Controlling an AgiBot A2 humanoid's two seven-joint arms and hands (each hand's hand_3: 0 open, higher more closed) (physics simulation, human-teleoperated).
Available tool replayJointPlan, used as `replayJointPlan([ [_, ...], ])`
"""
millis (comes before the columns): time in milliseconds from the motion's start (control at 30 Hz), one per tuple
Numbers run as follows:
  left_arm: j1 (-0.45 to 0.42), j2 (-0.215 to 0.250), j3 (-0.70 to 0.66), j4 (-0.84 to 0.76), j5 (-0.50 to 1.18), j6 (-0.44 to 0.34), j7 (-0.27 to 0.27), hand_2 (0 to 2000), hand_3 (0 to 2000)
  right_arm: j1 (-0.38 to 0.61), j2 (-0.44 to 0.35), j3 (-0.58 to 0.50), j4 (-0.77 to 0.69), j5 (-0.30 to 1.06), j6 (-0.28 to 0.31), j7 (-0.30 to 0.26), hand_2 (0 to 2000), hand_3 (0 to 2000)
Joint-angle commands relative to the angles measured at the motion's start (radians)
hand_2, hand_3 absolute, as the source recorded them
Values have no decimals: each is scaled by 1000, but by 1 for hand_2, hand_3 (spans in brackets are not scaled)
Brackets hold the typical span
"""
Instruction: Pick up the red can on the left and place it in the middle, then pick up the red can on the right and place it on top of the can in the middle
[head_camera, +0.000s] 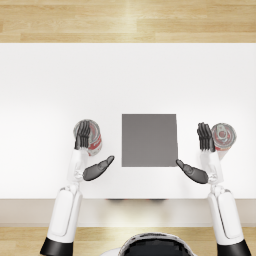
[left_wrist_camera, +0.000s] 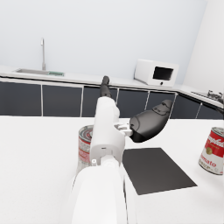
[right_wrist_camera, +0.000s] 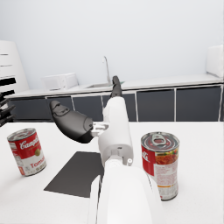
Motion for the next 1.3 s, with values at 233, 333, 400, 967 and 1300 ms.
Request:
replayJointPlan([
  [233,67,31,-168,84,312,-12,-12,0,0,33,-21,-222,10,300,-12,12,0,0],
  [333,53,35,-156,120,384,-13,-13,0,0,7,-26,-280,-14,351,-13,13,0,0],
  [400,48,38,-143,159,404,-13,-13,0,0,-15,-31,-304,-36,366,-13,13,0,0],
  [967,79,81,-68,464,425,-14,-14,0,0,-20,-62,-275,-352,381,-14,14,0,0],
  [1300,133,113,-70,613,425,-13,-14,0,0,43,-82,-242,-515,381,-14,14,0,0],
])
